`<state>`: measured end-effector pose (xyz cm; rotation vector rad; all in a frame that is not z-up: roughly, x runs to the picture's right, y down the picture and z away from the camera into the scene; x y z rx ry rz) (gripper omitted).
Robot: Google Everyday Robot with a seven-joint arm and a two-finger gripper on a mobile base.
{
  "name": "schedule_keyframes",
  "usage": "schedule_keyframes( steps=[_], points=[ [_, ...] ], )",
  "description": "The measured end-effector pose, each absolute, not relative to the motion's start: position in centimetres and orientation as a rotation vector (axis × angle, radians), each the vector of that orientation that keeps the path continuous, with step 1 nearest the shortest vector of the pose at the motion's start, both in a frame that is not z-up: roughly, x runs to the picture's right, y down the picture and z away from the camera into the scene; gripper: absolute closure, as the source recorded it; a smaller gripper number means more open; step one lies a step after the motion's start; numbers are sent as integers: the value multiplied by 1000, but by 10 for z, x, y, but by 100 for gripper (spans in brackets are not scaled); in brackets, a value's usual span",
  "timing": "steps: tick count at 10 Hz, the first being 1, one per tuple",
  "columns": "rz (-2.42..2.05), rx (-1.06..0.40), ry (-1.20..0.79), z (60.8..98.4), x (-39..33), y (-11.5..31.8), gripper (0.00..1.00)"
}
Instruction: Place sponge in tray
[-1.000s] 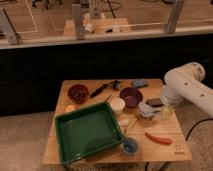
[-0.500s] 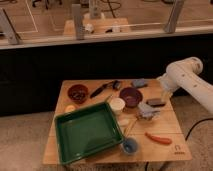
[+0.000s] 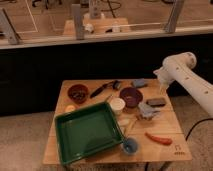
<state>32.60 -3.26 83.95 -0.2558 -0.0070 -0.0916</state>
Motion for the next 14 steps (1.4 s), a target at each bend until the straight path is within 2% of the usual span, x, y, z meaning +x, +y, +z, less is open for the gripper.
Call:
schedule_keyframes(
  steps=[4, 8, 14],
  points=[
    [-85, -250, -12, 845, 327, -35, 20],
    [-115, -258, -51, 895, 309, -59, 20],
    [-179, -265, -87, 952, 288, -51, 20]
  ],
)
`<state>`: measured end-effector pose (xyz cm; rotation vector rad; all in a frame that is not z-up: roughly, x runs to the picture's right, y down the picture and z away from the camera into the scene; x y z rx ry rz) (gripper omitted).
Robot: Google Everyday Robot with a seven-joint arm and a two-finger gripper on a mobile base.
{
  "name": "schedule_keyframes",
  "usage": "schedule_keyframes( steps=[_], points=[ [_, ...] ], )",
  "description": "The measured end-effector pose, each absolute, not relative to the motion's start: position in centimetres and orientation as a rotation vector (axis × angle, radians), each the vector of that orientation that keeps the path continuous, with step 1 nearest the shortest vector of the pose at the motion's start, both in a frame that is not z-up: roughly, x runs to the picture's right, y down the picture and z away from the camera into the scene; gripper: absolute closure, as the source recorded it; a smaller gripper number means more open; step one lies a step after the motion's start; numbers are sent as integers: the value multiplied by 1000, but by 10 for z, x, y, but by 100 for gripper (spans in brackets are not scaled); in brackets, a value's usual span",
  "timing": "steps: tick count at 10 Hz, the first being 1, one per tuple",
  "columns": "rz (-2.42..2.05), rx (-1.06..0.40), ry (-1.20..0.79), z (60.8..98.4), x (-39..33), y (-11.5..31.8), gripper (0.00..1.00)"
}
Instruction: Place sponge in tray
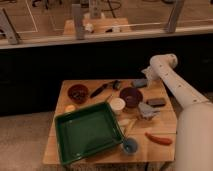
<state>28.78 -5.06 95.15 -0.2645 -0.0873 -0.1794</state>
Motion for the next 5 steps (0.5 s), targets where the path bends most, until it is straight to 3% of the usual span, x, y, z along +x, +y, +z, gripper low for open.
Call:
schedule_keyframes(
  steps=[5],
  points=[
    [-209, -274, -80, 1007, 282, -53, 20]
  ],
)
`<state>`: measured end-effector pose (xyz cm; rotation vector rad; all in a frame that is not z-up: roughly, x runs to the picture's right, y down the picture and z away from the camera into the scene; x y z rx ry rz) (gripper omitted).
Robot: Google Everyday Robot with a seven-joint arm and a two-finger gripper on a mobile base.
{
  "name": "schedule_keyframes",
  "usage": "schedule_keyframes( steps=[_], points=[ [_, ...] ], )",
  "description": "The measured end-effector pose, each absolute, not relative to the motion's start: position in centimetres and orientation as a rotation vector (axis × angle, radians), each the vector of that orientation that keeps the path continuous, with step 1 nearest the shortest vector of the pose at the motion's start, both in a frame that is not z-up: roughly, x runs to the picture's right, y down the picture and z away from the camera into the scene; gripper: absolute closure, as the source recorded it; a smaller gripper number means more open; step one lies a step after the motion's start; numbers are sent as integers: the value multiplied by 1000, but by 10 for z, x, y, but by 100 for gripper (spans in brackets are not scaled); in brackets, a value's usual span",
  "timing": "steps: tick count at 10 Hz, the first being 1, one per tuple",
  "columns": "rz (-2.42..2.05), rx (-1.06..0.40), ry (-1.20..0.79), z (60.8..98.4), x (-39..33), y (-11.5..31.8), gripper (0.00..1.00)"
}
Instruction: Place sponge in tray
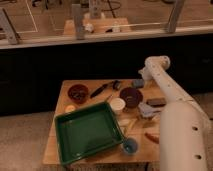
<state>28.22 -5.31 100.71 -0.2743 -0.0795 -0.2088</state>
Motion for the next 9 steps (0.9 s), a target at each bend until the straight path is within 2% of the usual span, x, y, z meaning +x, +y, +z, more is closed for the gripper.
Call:
schedule_keyframes(
  steps=[9],
  points=[
    [-229, -295, -74, 1032, 293, -49, 20]
  ],
)
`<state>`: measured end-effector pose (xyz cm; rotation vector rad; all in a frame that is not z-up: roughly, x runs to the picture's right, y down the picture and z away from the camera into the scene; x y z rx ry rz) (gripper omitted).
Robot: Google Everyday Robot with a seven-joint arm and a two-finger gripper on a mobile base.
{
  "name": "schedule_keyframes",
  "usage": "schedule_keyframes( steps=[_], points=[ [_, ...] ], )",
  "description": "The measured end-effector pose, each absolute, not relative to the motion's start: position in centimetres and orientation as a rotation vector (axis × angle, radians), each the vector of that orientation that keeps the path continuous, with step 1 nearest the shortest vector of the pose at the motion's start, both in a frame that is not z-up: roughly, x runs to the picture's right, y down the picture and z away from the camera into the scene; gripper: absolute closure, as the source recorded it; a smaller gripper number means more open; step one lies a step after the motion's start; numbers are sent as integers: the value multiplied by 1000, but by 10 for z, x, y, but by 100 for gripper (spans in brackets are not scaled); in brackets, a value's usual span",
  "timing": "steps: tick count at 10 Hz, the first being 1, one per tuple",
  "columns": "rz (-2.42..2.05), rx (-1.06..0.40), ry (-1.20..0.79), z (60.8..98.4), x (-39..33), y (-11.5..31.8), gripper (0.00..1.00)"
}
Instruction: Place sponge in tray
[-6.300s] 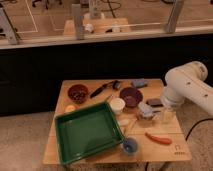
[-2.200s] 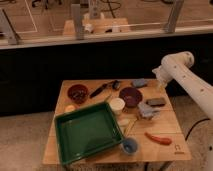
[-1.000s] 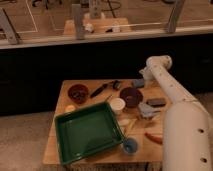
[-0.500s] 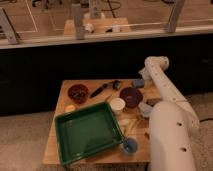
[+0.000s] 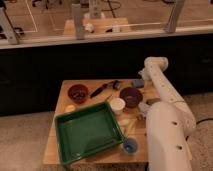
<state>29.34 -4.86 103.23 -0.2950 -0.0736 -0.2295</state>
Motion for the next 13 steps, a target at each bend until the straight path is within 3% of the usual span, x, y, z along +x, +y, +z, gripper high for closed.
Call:
schedule_keyframes(
  steps=[13],
  points=[
    [-429, -276, 44, 1034, 278, -32, 20]
  ],
)
